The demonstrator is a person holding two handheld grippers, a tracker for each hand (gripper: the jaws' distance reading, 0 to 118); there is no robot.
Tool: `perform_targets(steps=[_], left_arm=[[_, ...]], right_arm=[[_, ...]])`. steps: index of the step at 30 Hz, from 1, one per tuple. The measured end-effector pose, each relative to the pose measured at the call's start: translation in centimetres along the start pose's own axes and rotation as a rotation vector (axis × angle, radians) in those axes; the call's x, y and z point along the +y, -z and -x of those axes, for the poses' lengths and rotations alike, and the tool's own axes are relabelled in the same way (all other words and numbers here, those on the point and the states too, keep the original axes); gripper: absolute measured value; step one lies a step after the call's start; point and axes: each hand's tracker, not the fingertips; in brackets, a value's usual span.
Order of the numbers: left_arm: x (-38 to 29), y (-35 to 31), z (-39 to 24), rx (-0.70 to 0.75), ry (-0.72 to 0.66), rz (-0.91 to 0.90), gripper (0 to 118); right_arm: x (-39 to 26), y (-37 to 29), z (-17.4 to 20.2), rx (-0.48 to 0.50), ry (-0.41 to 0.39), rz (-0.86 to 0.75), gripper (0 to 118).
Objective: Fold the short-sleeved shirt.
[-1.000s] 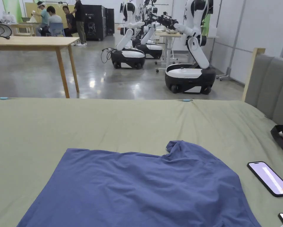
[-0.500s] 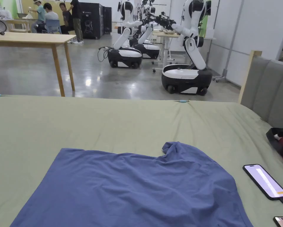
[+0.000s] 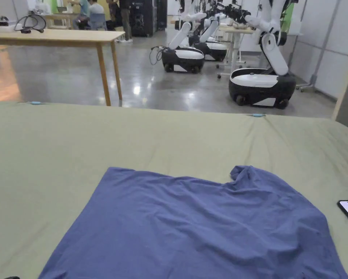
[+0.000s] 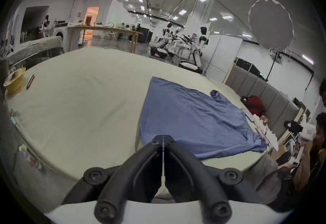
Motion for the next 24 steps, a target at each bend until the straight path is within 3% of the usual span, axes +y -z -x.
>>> perform_targets(steps=[2,3,4,5,6,7,8,13,15,16,18,20,21,24], left_arm=[[-0.1,1.4,-0.2,0.034,0.037,0.028,0],[-0.1,2.4,-0.1,0.041,0.038,0.081,6],[-0.2,3.2,-0.1,0.058,0.039,0.110,35],[-0.5,4.1,0.3,0.054,0.044,0.139,79],[-0.7,5.1,0.6,0.055,0.056,0.195,112],[-0.9,5.5,0.8,0.047,0.078,0.227,116],[-1.1,5.8,0.7,-0.011,0.077,0.171,115],[-1.7,8.1,1.0,0.063,0.132,0.234,111],[-1.9,8.4,1.3,0.058,0.137,0.248,92],[-2.1,8.4,1.5,0.055,0.136,0.245,74],[-2.6,8.8,1.2,0.067,0.152,0.258,58],[-3.2,8.9,1.1,0.082,0.195,0.256,25],[-3.4,8.8,0.9,0.087,0.203,0.258,15],[-3.2,8.5,1.1,0.071,0.181,0.242,6]], right_arm=[[-0.2,0.5,-0.1,0.006,0.003,0.008,0],[0.1,0.7,1.1,0.004,-0.013,0.018,0],[0.1,0.9,1.5,0.006,-0.008,0.024,0],[0.0,1.0,1.8,0.015,-0.007,0.031,0],[-0.2,1.2,2.2,0.024,-0.012,0.036,0],[0.1,1.3,2.8,0.024,-0.015,0.041,0],[0.1,1.4,3.1,0.030,-0.017,0.051,0],[-0.2,2.6,4.3,0.046,-0.033,0.098,0],[-0.2,3.1,4.2,0.047,-0.037,0.114,0],[-0.1,3.3,4.3,0.047,-0.041,0.121,0],[-0.2,3.6,4.7,0.044,-0.048,0.129,0],[-0.1,4.0,4.1,0.046,-0.046,0.144,0],[-0.1,4.0,4.2,0.042,-0.048,0.147,0],[-0.1,4.2,3.8,0.042,-0.052,0.156,0]])
